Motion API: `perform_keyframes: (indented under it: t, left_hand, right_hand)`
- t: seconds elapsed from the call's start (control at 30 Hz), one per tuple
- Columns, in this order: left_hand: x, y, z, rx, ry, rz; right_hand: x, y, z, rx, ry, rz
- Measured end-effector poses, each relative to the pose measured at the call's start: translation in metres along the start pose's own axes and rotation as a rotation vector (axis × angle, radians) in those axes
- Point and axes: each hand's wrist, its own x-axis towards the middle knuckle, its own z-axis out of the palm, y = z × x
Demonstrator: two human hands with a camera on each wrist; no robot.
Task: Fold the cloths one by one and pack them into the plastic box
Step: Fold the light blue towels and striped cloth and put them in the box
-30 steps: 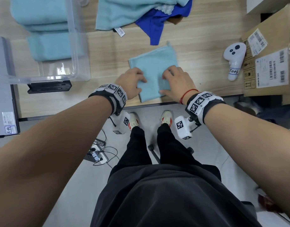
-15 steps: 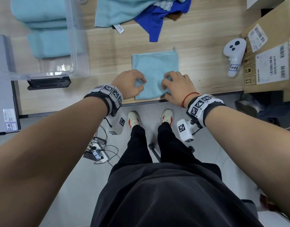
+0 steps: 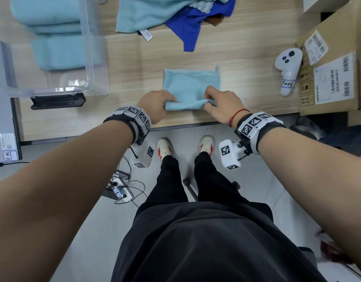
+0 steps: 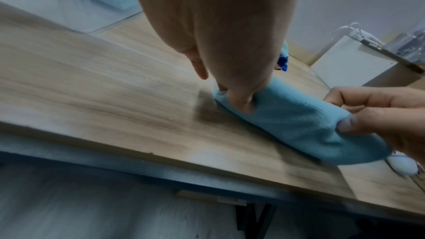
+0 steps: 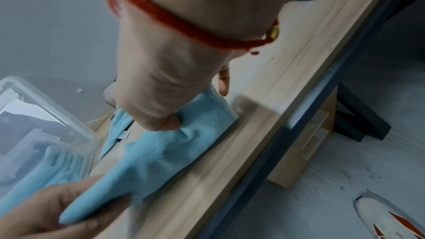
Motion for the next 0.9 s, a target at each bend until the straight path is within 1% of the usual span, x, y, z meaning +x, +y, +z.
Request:
perform_keyframes:
  t: [0.17, 0.27, 0.37, 0.57, 0.77, 0.9]
  left_hand:
    - [0.003, 0.003, -0.014, -0.082, 0.009, -0.113]
    - [0.003, 0.002, -0.017, -0.1, -0.013, -0.156]
    - [0.003, 0.002, -0.017, -0.139, -0.029, -0.215]
    - [0.004, 0.0, -0.018, -0.146, -0.057, -0.301]
    - [0.008, -0.002, -0.014, -0.186, -0.007, -0.369]
    - [0.014, -0.004, -0.014, -0.191, 0.014, -0.405]
  right_hand:
    - [-0.004, 0.009, 0.0, 0.219, -0.05, 0.046]
    - [-0.003, 0.016, 0.0, 0.28, -0.024, 0.075]
    - [0.004, 0.025, 0.002, 0.304, 0.033, 0.126]
    - [0.02, 0.032, 0.006, 0.355, 0.042, 0.198]
    - [0.033, 0.026, 0.006, 0.31, 0.082, 0.229]
    - [0.037, 0.022, 0.003, 0.286, 0.045, 0.291]
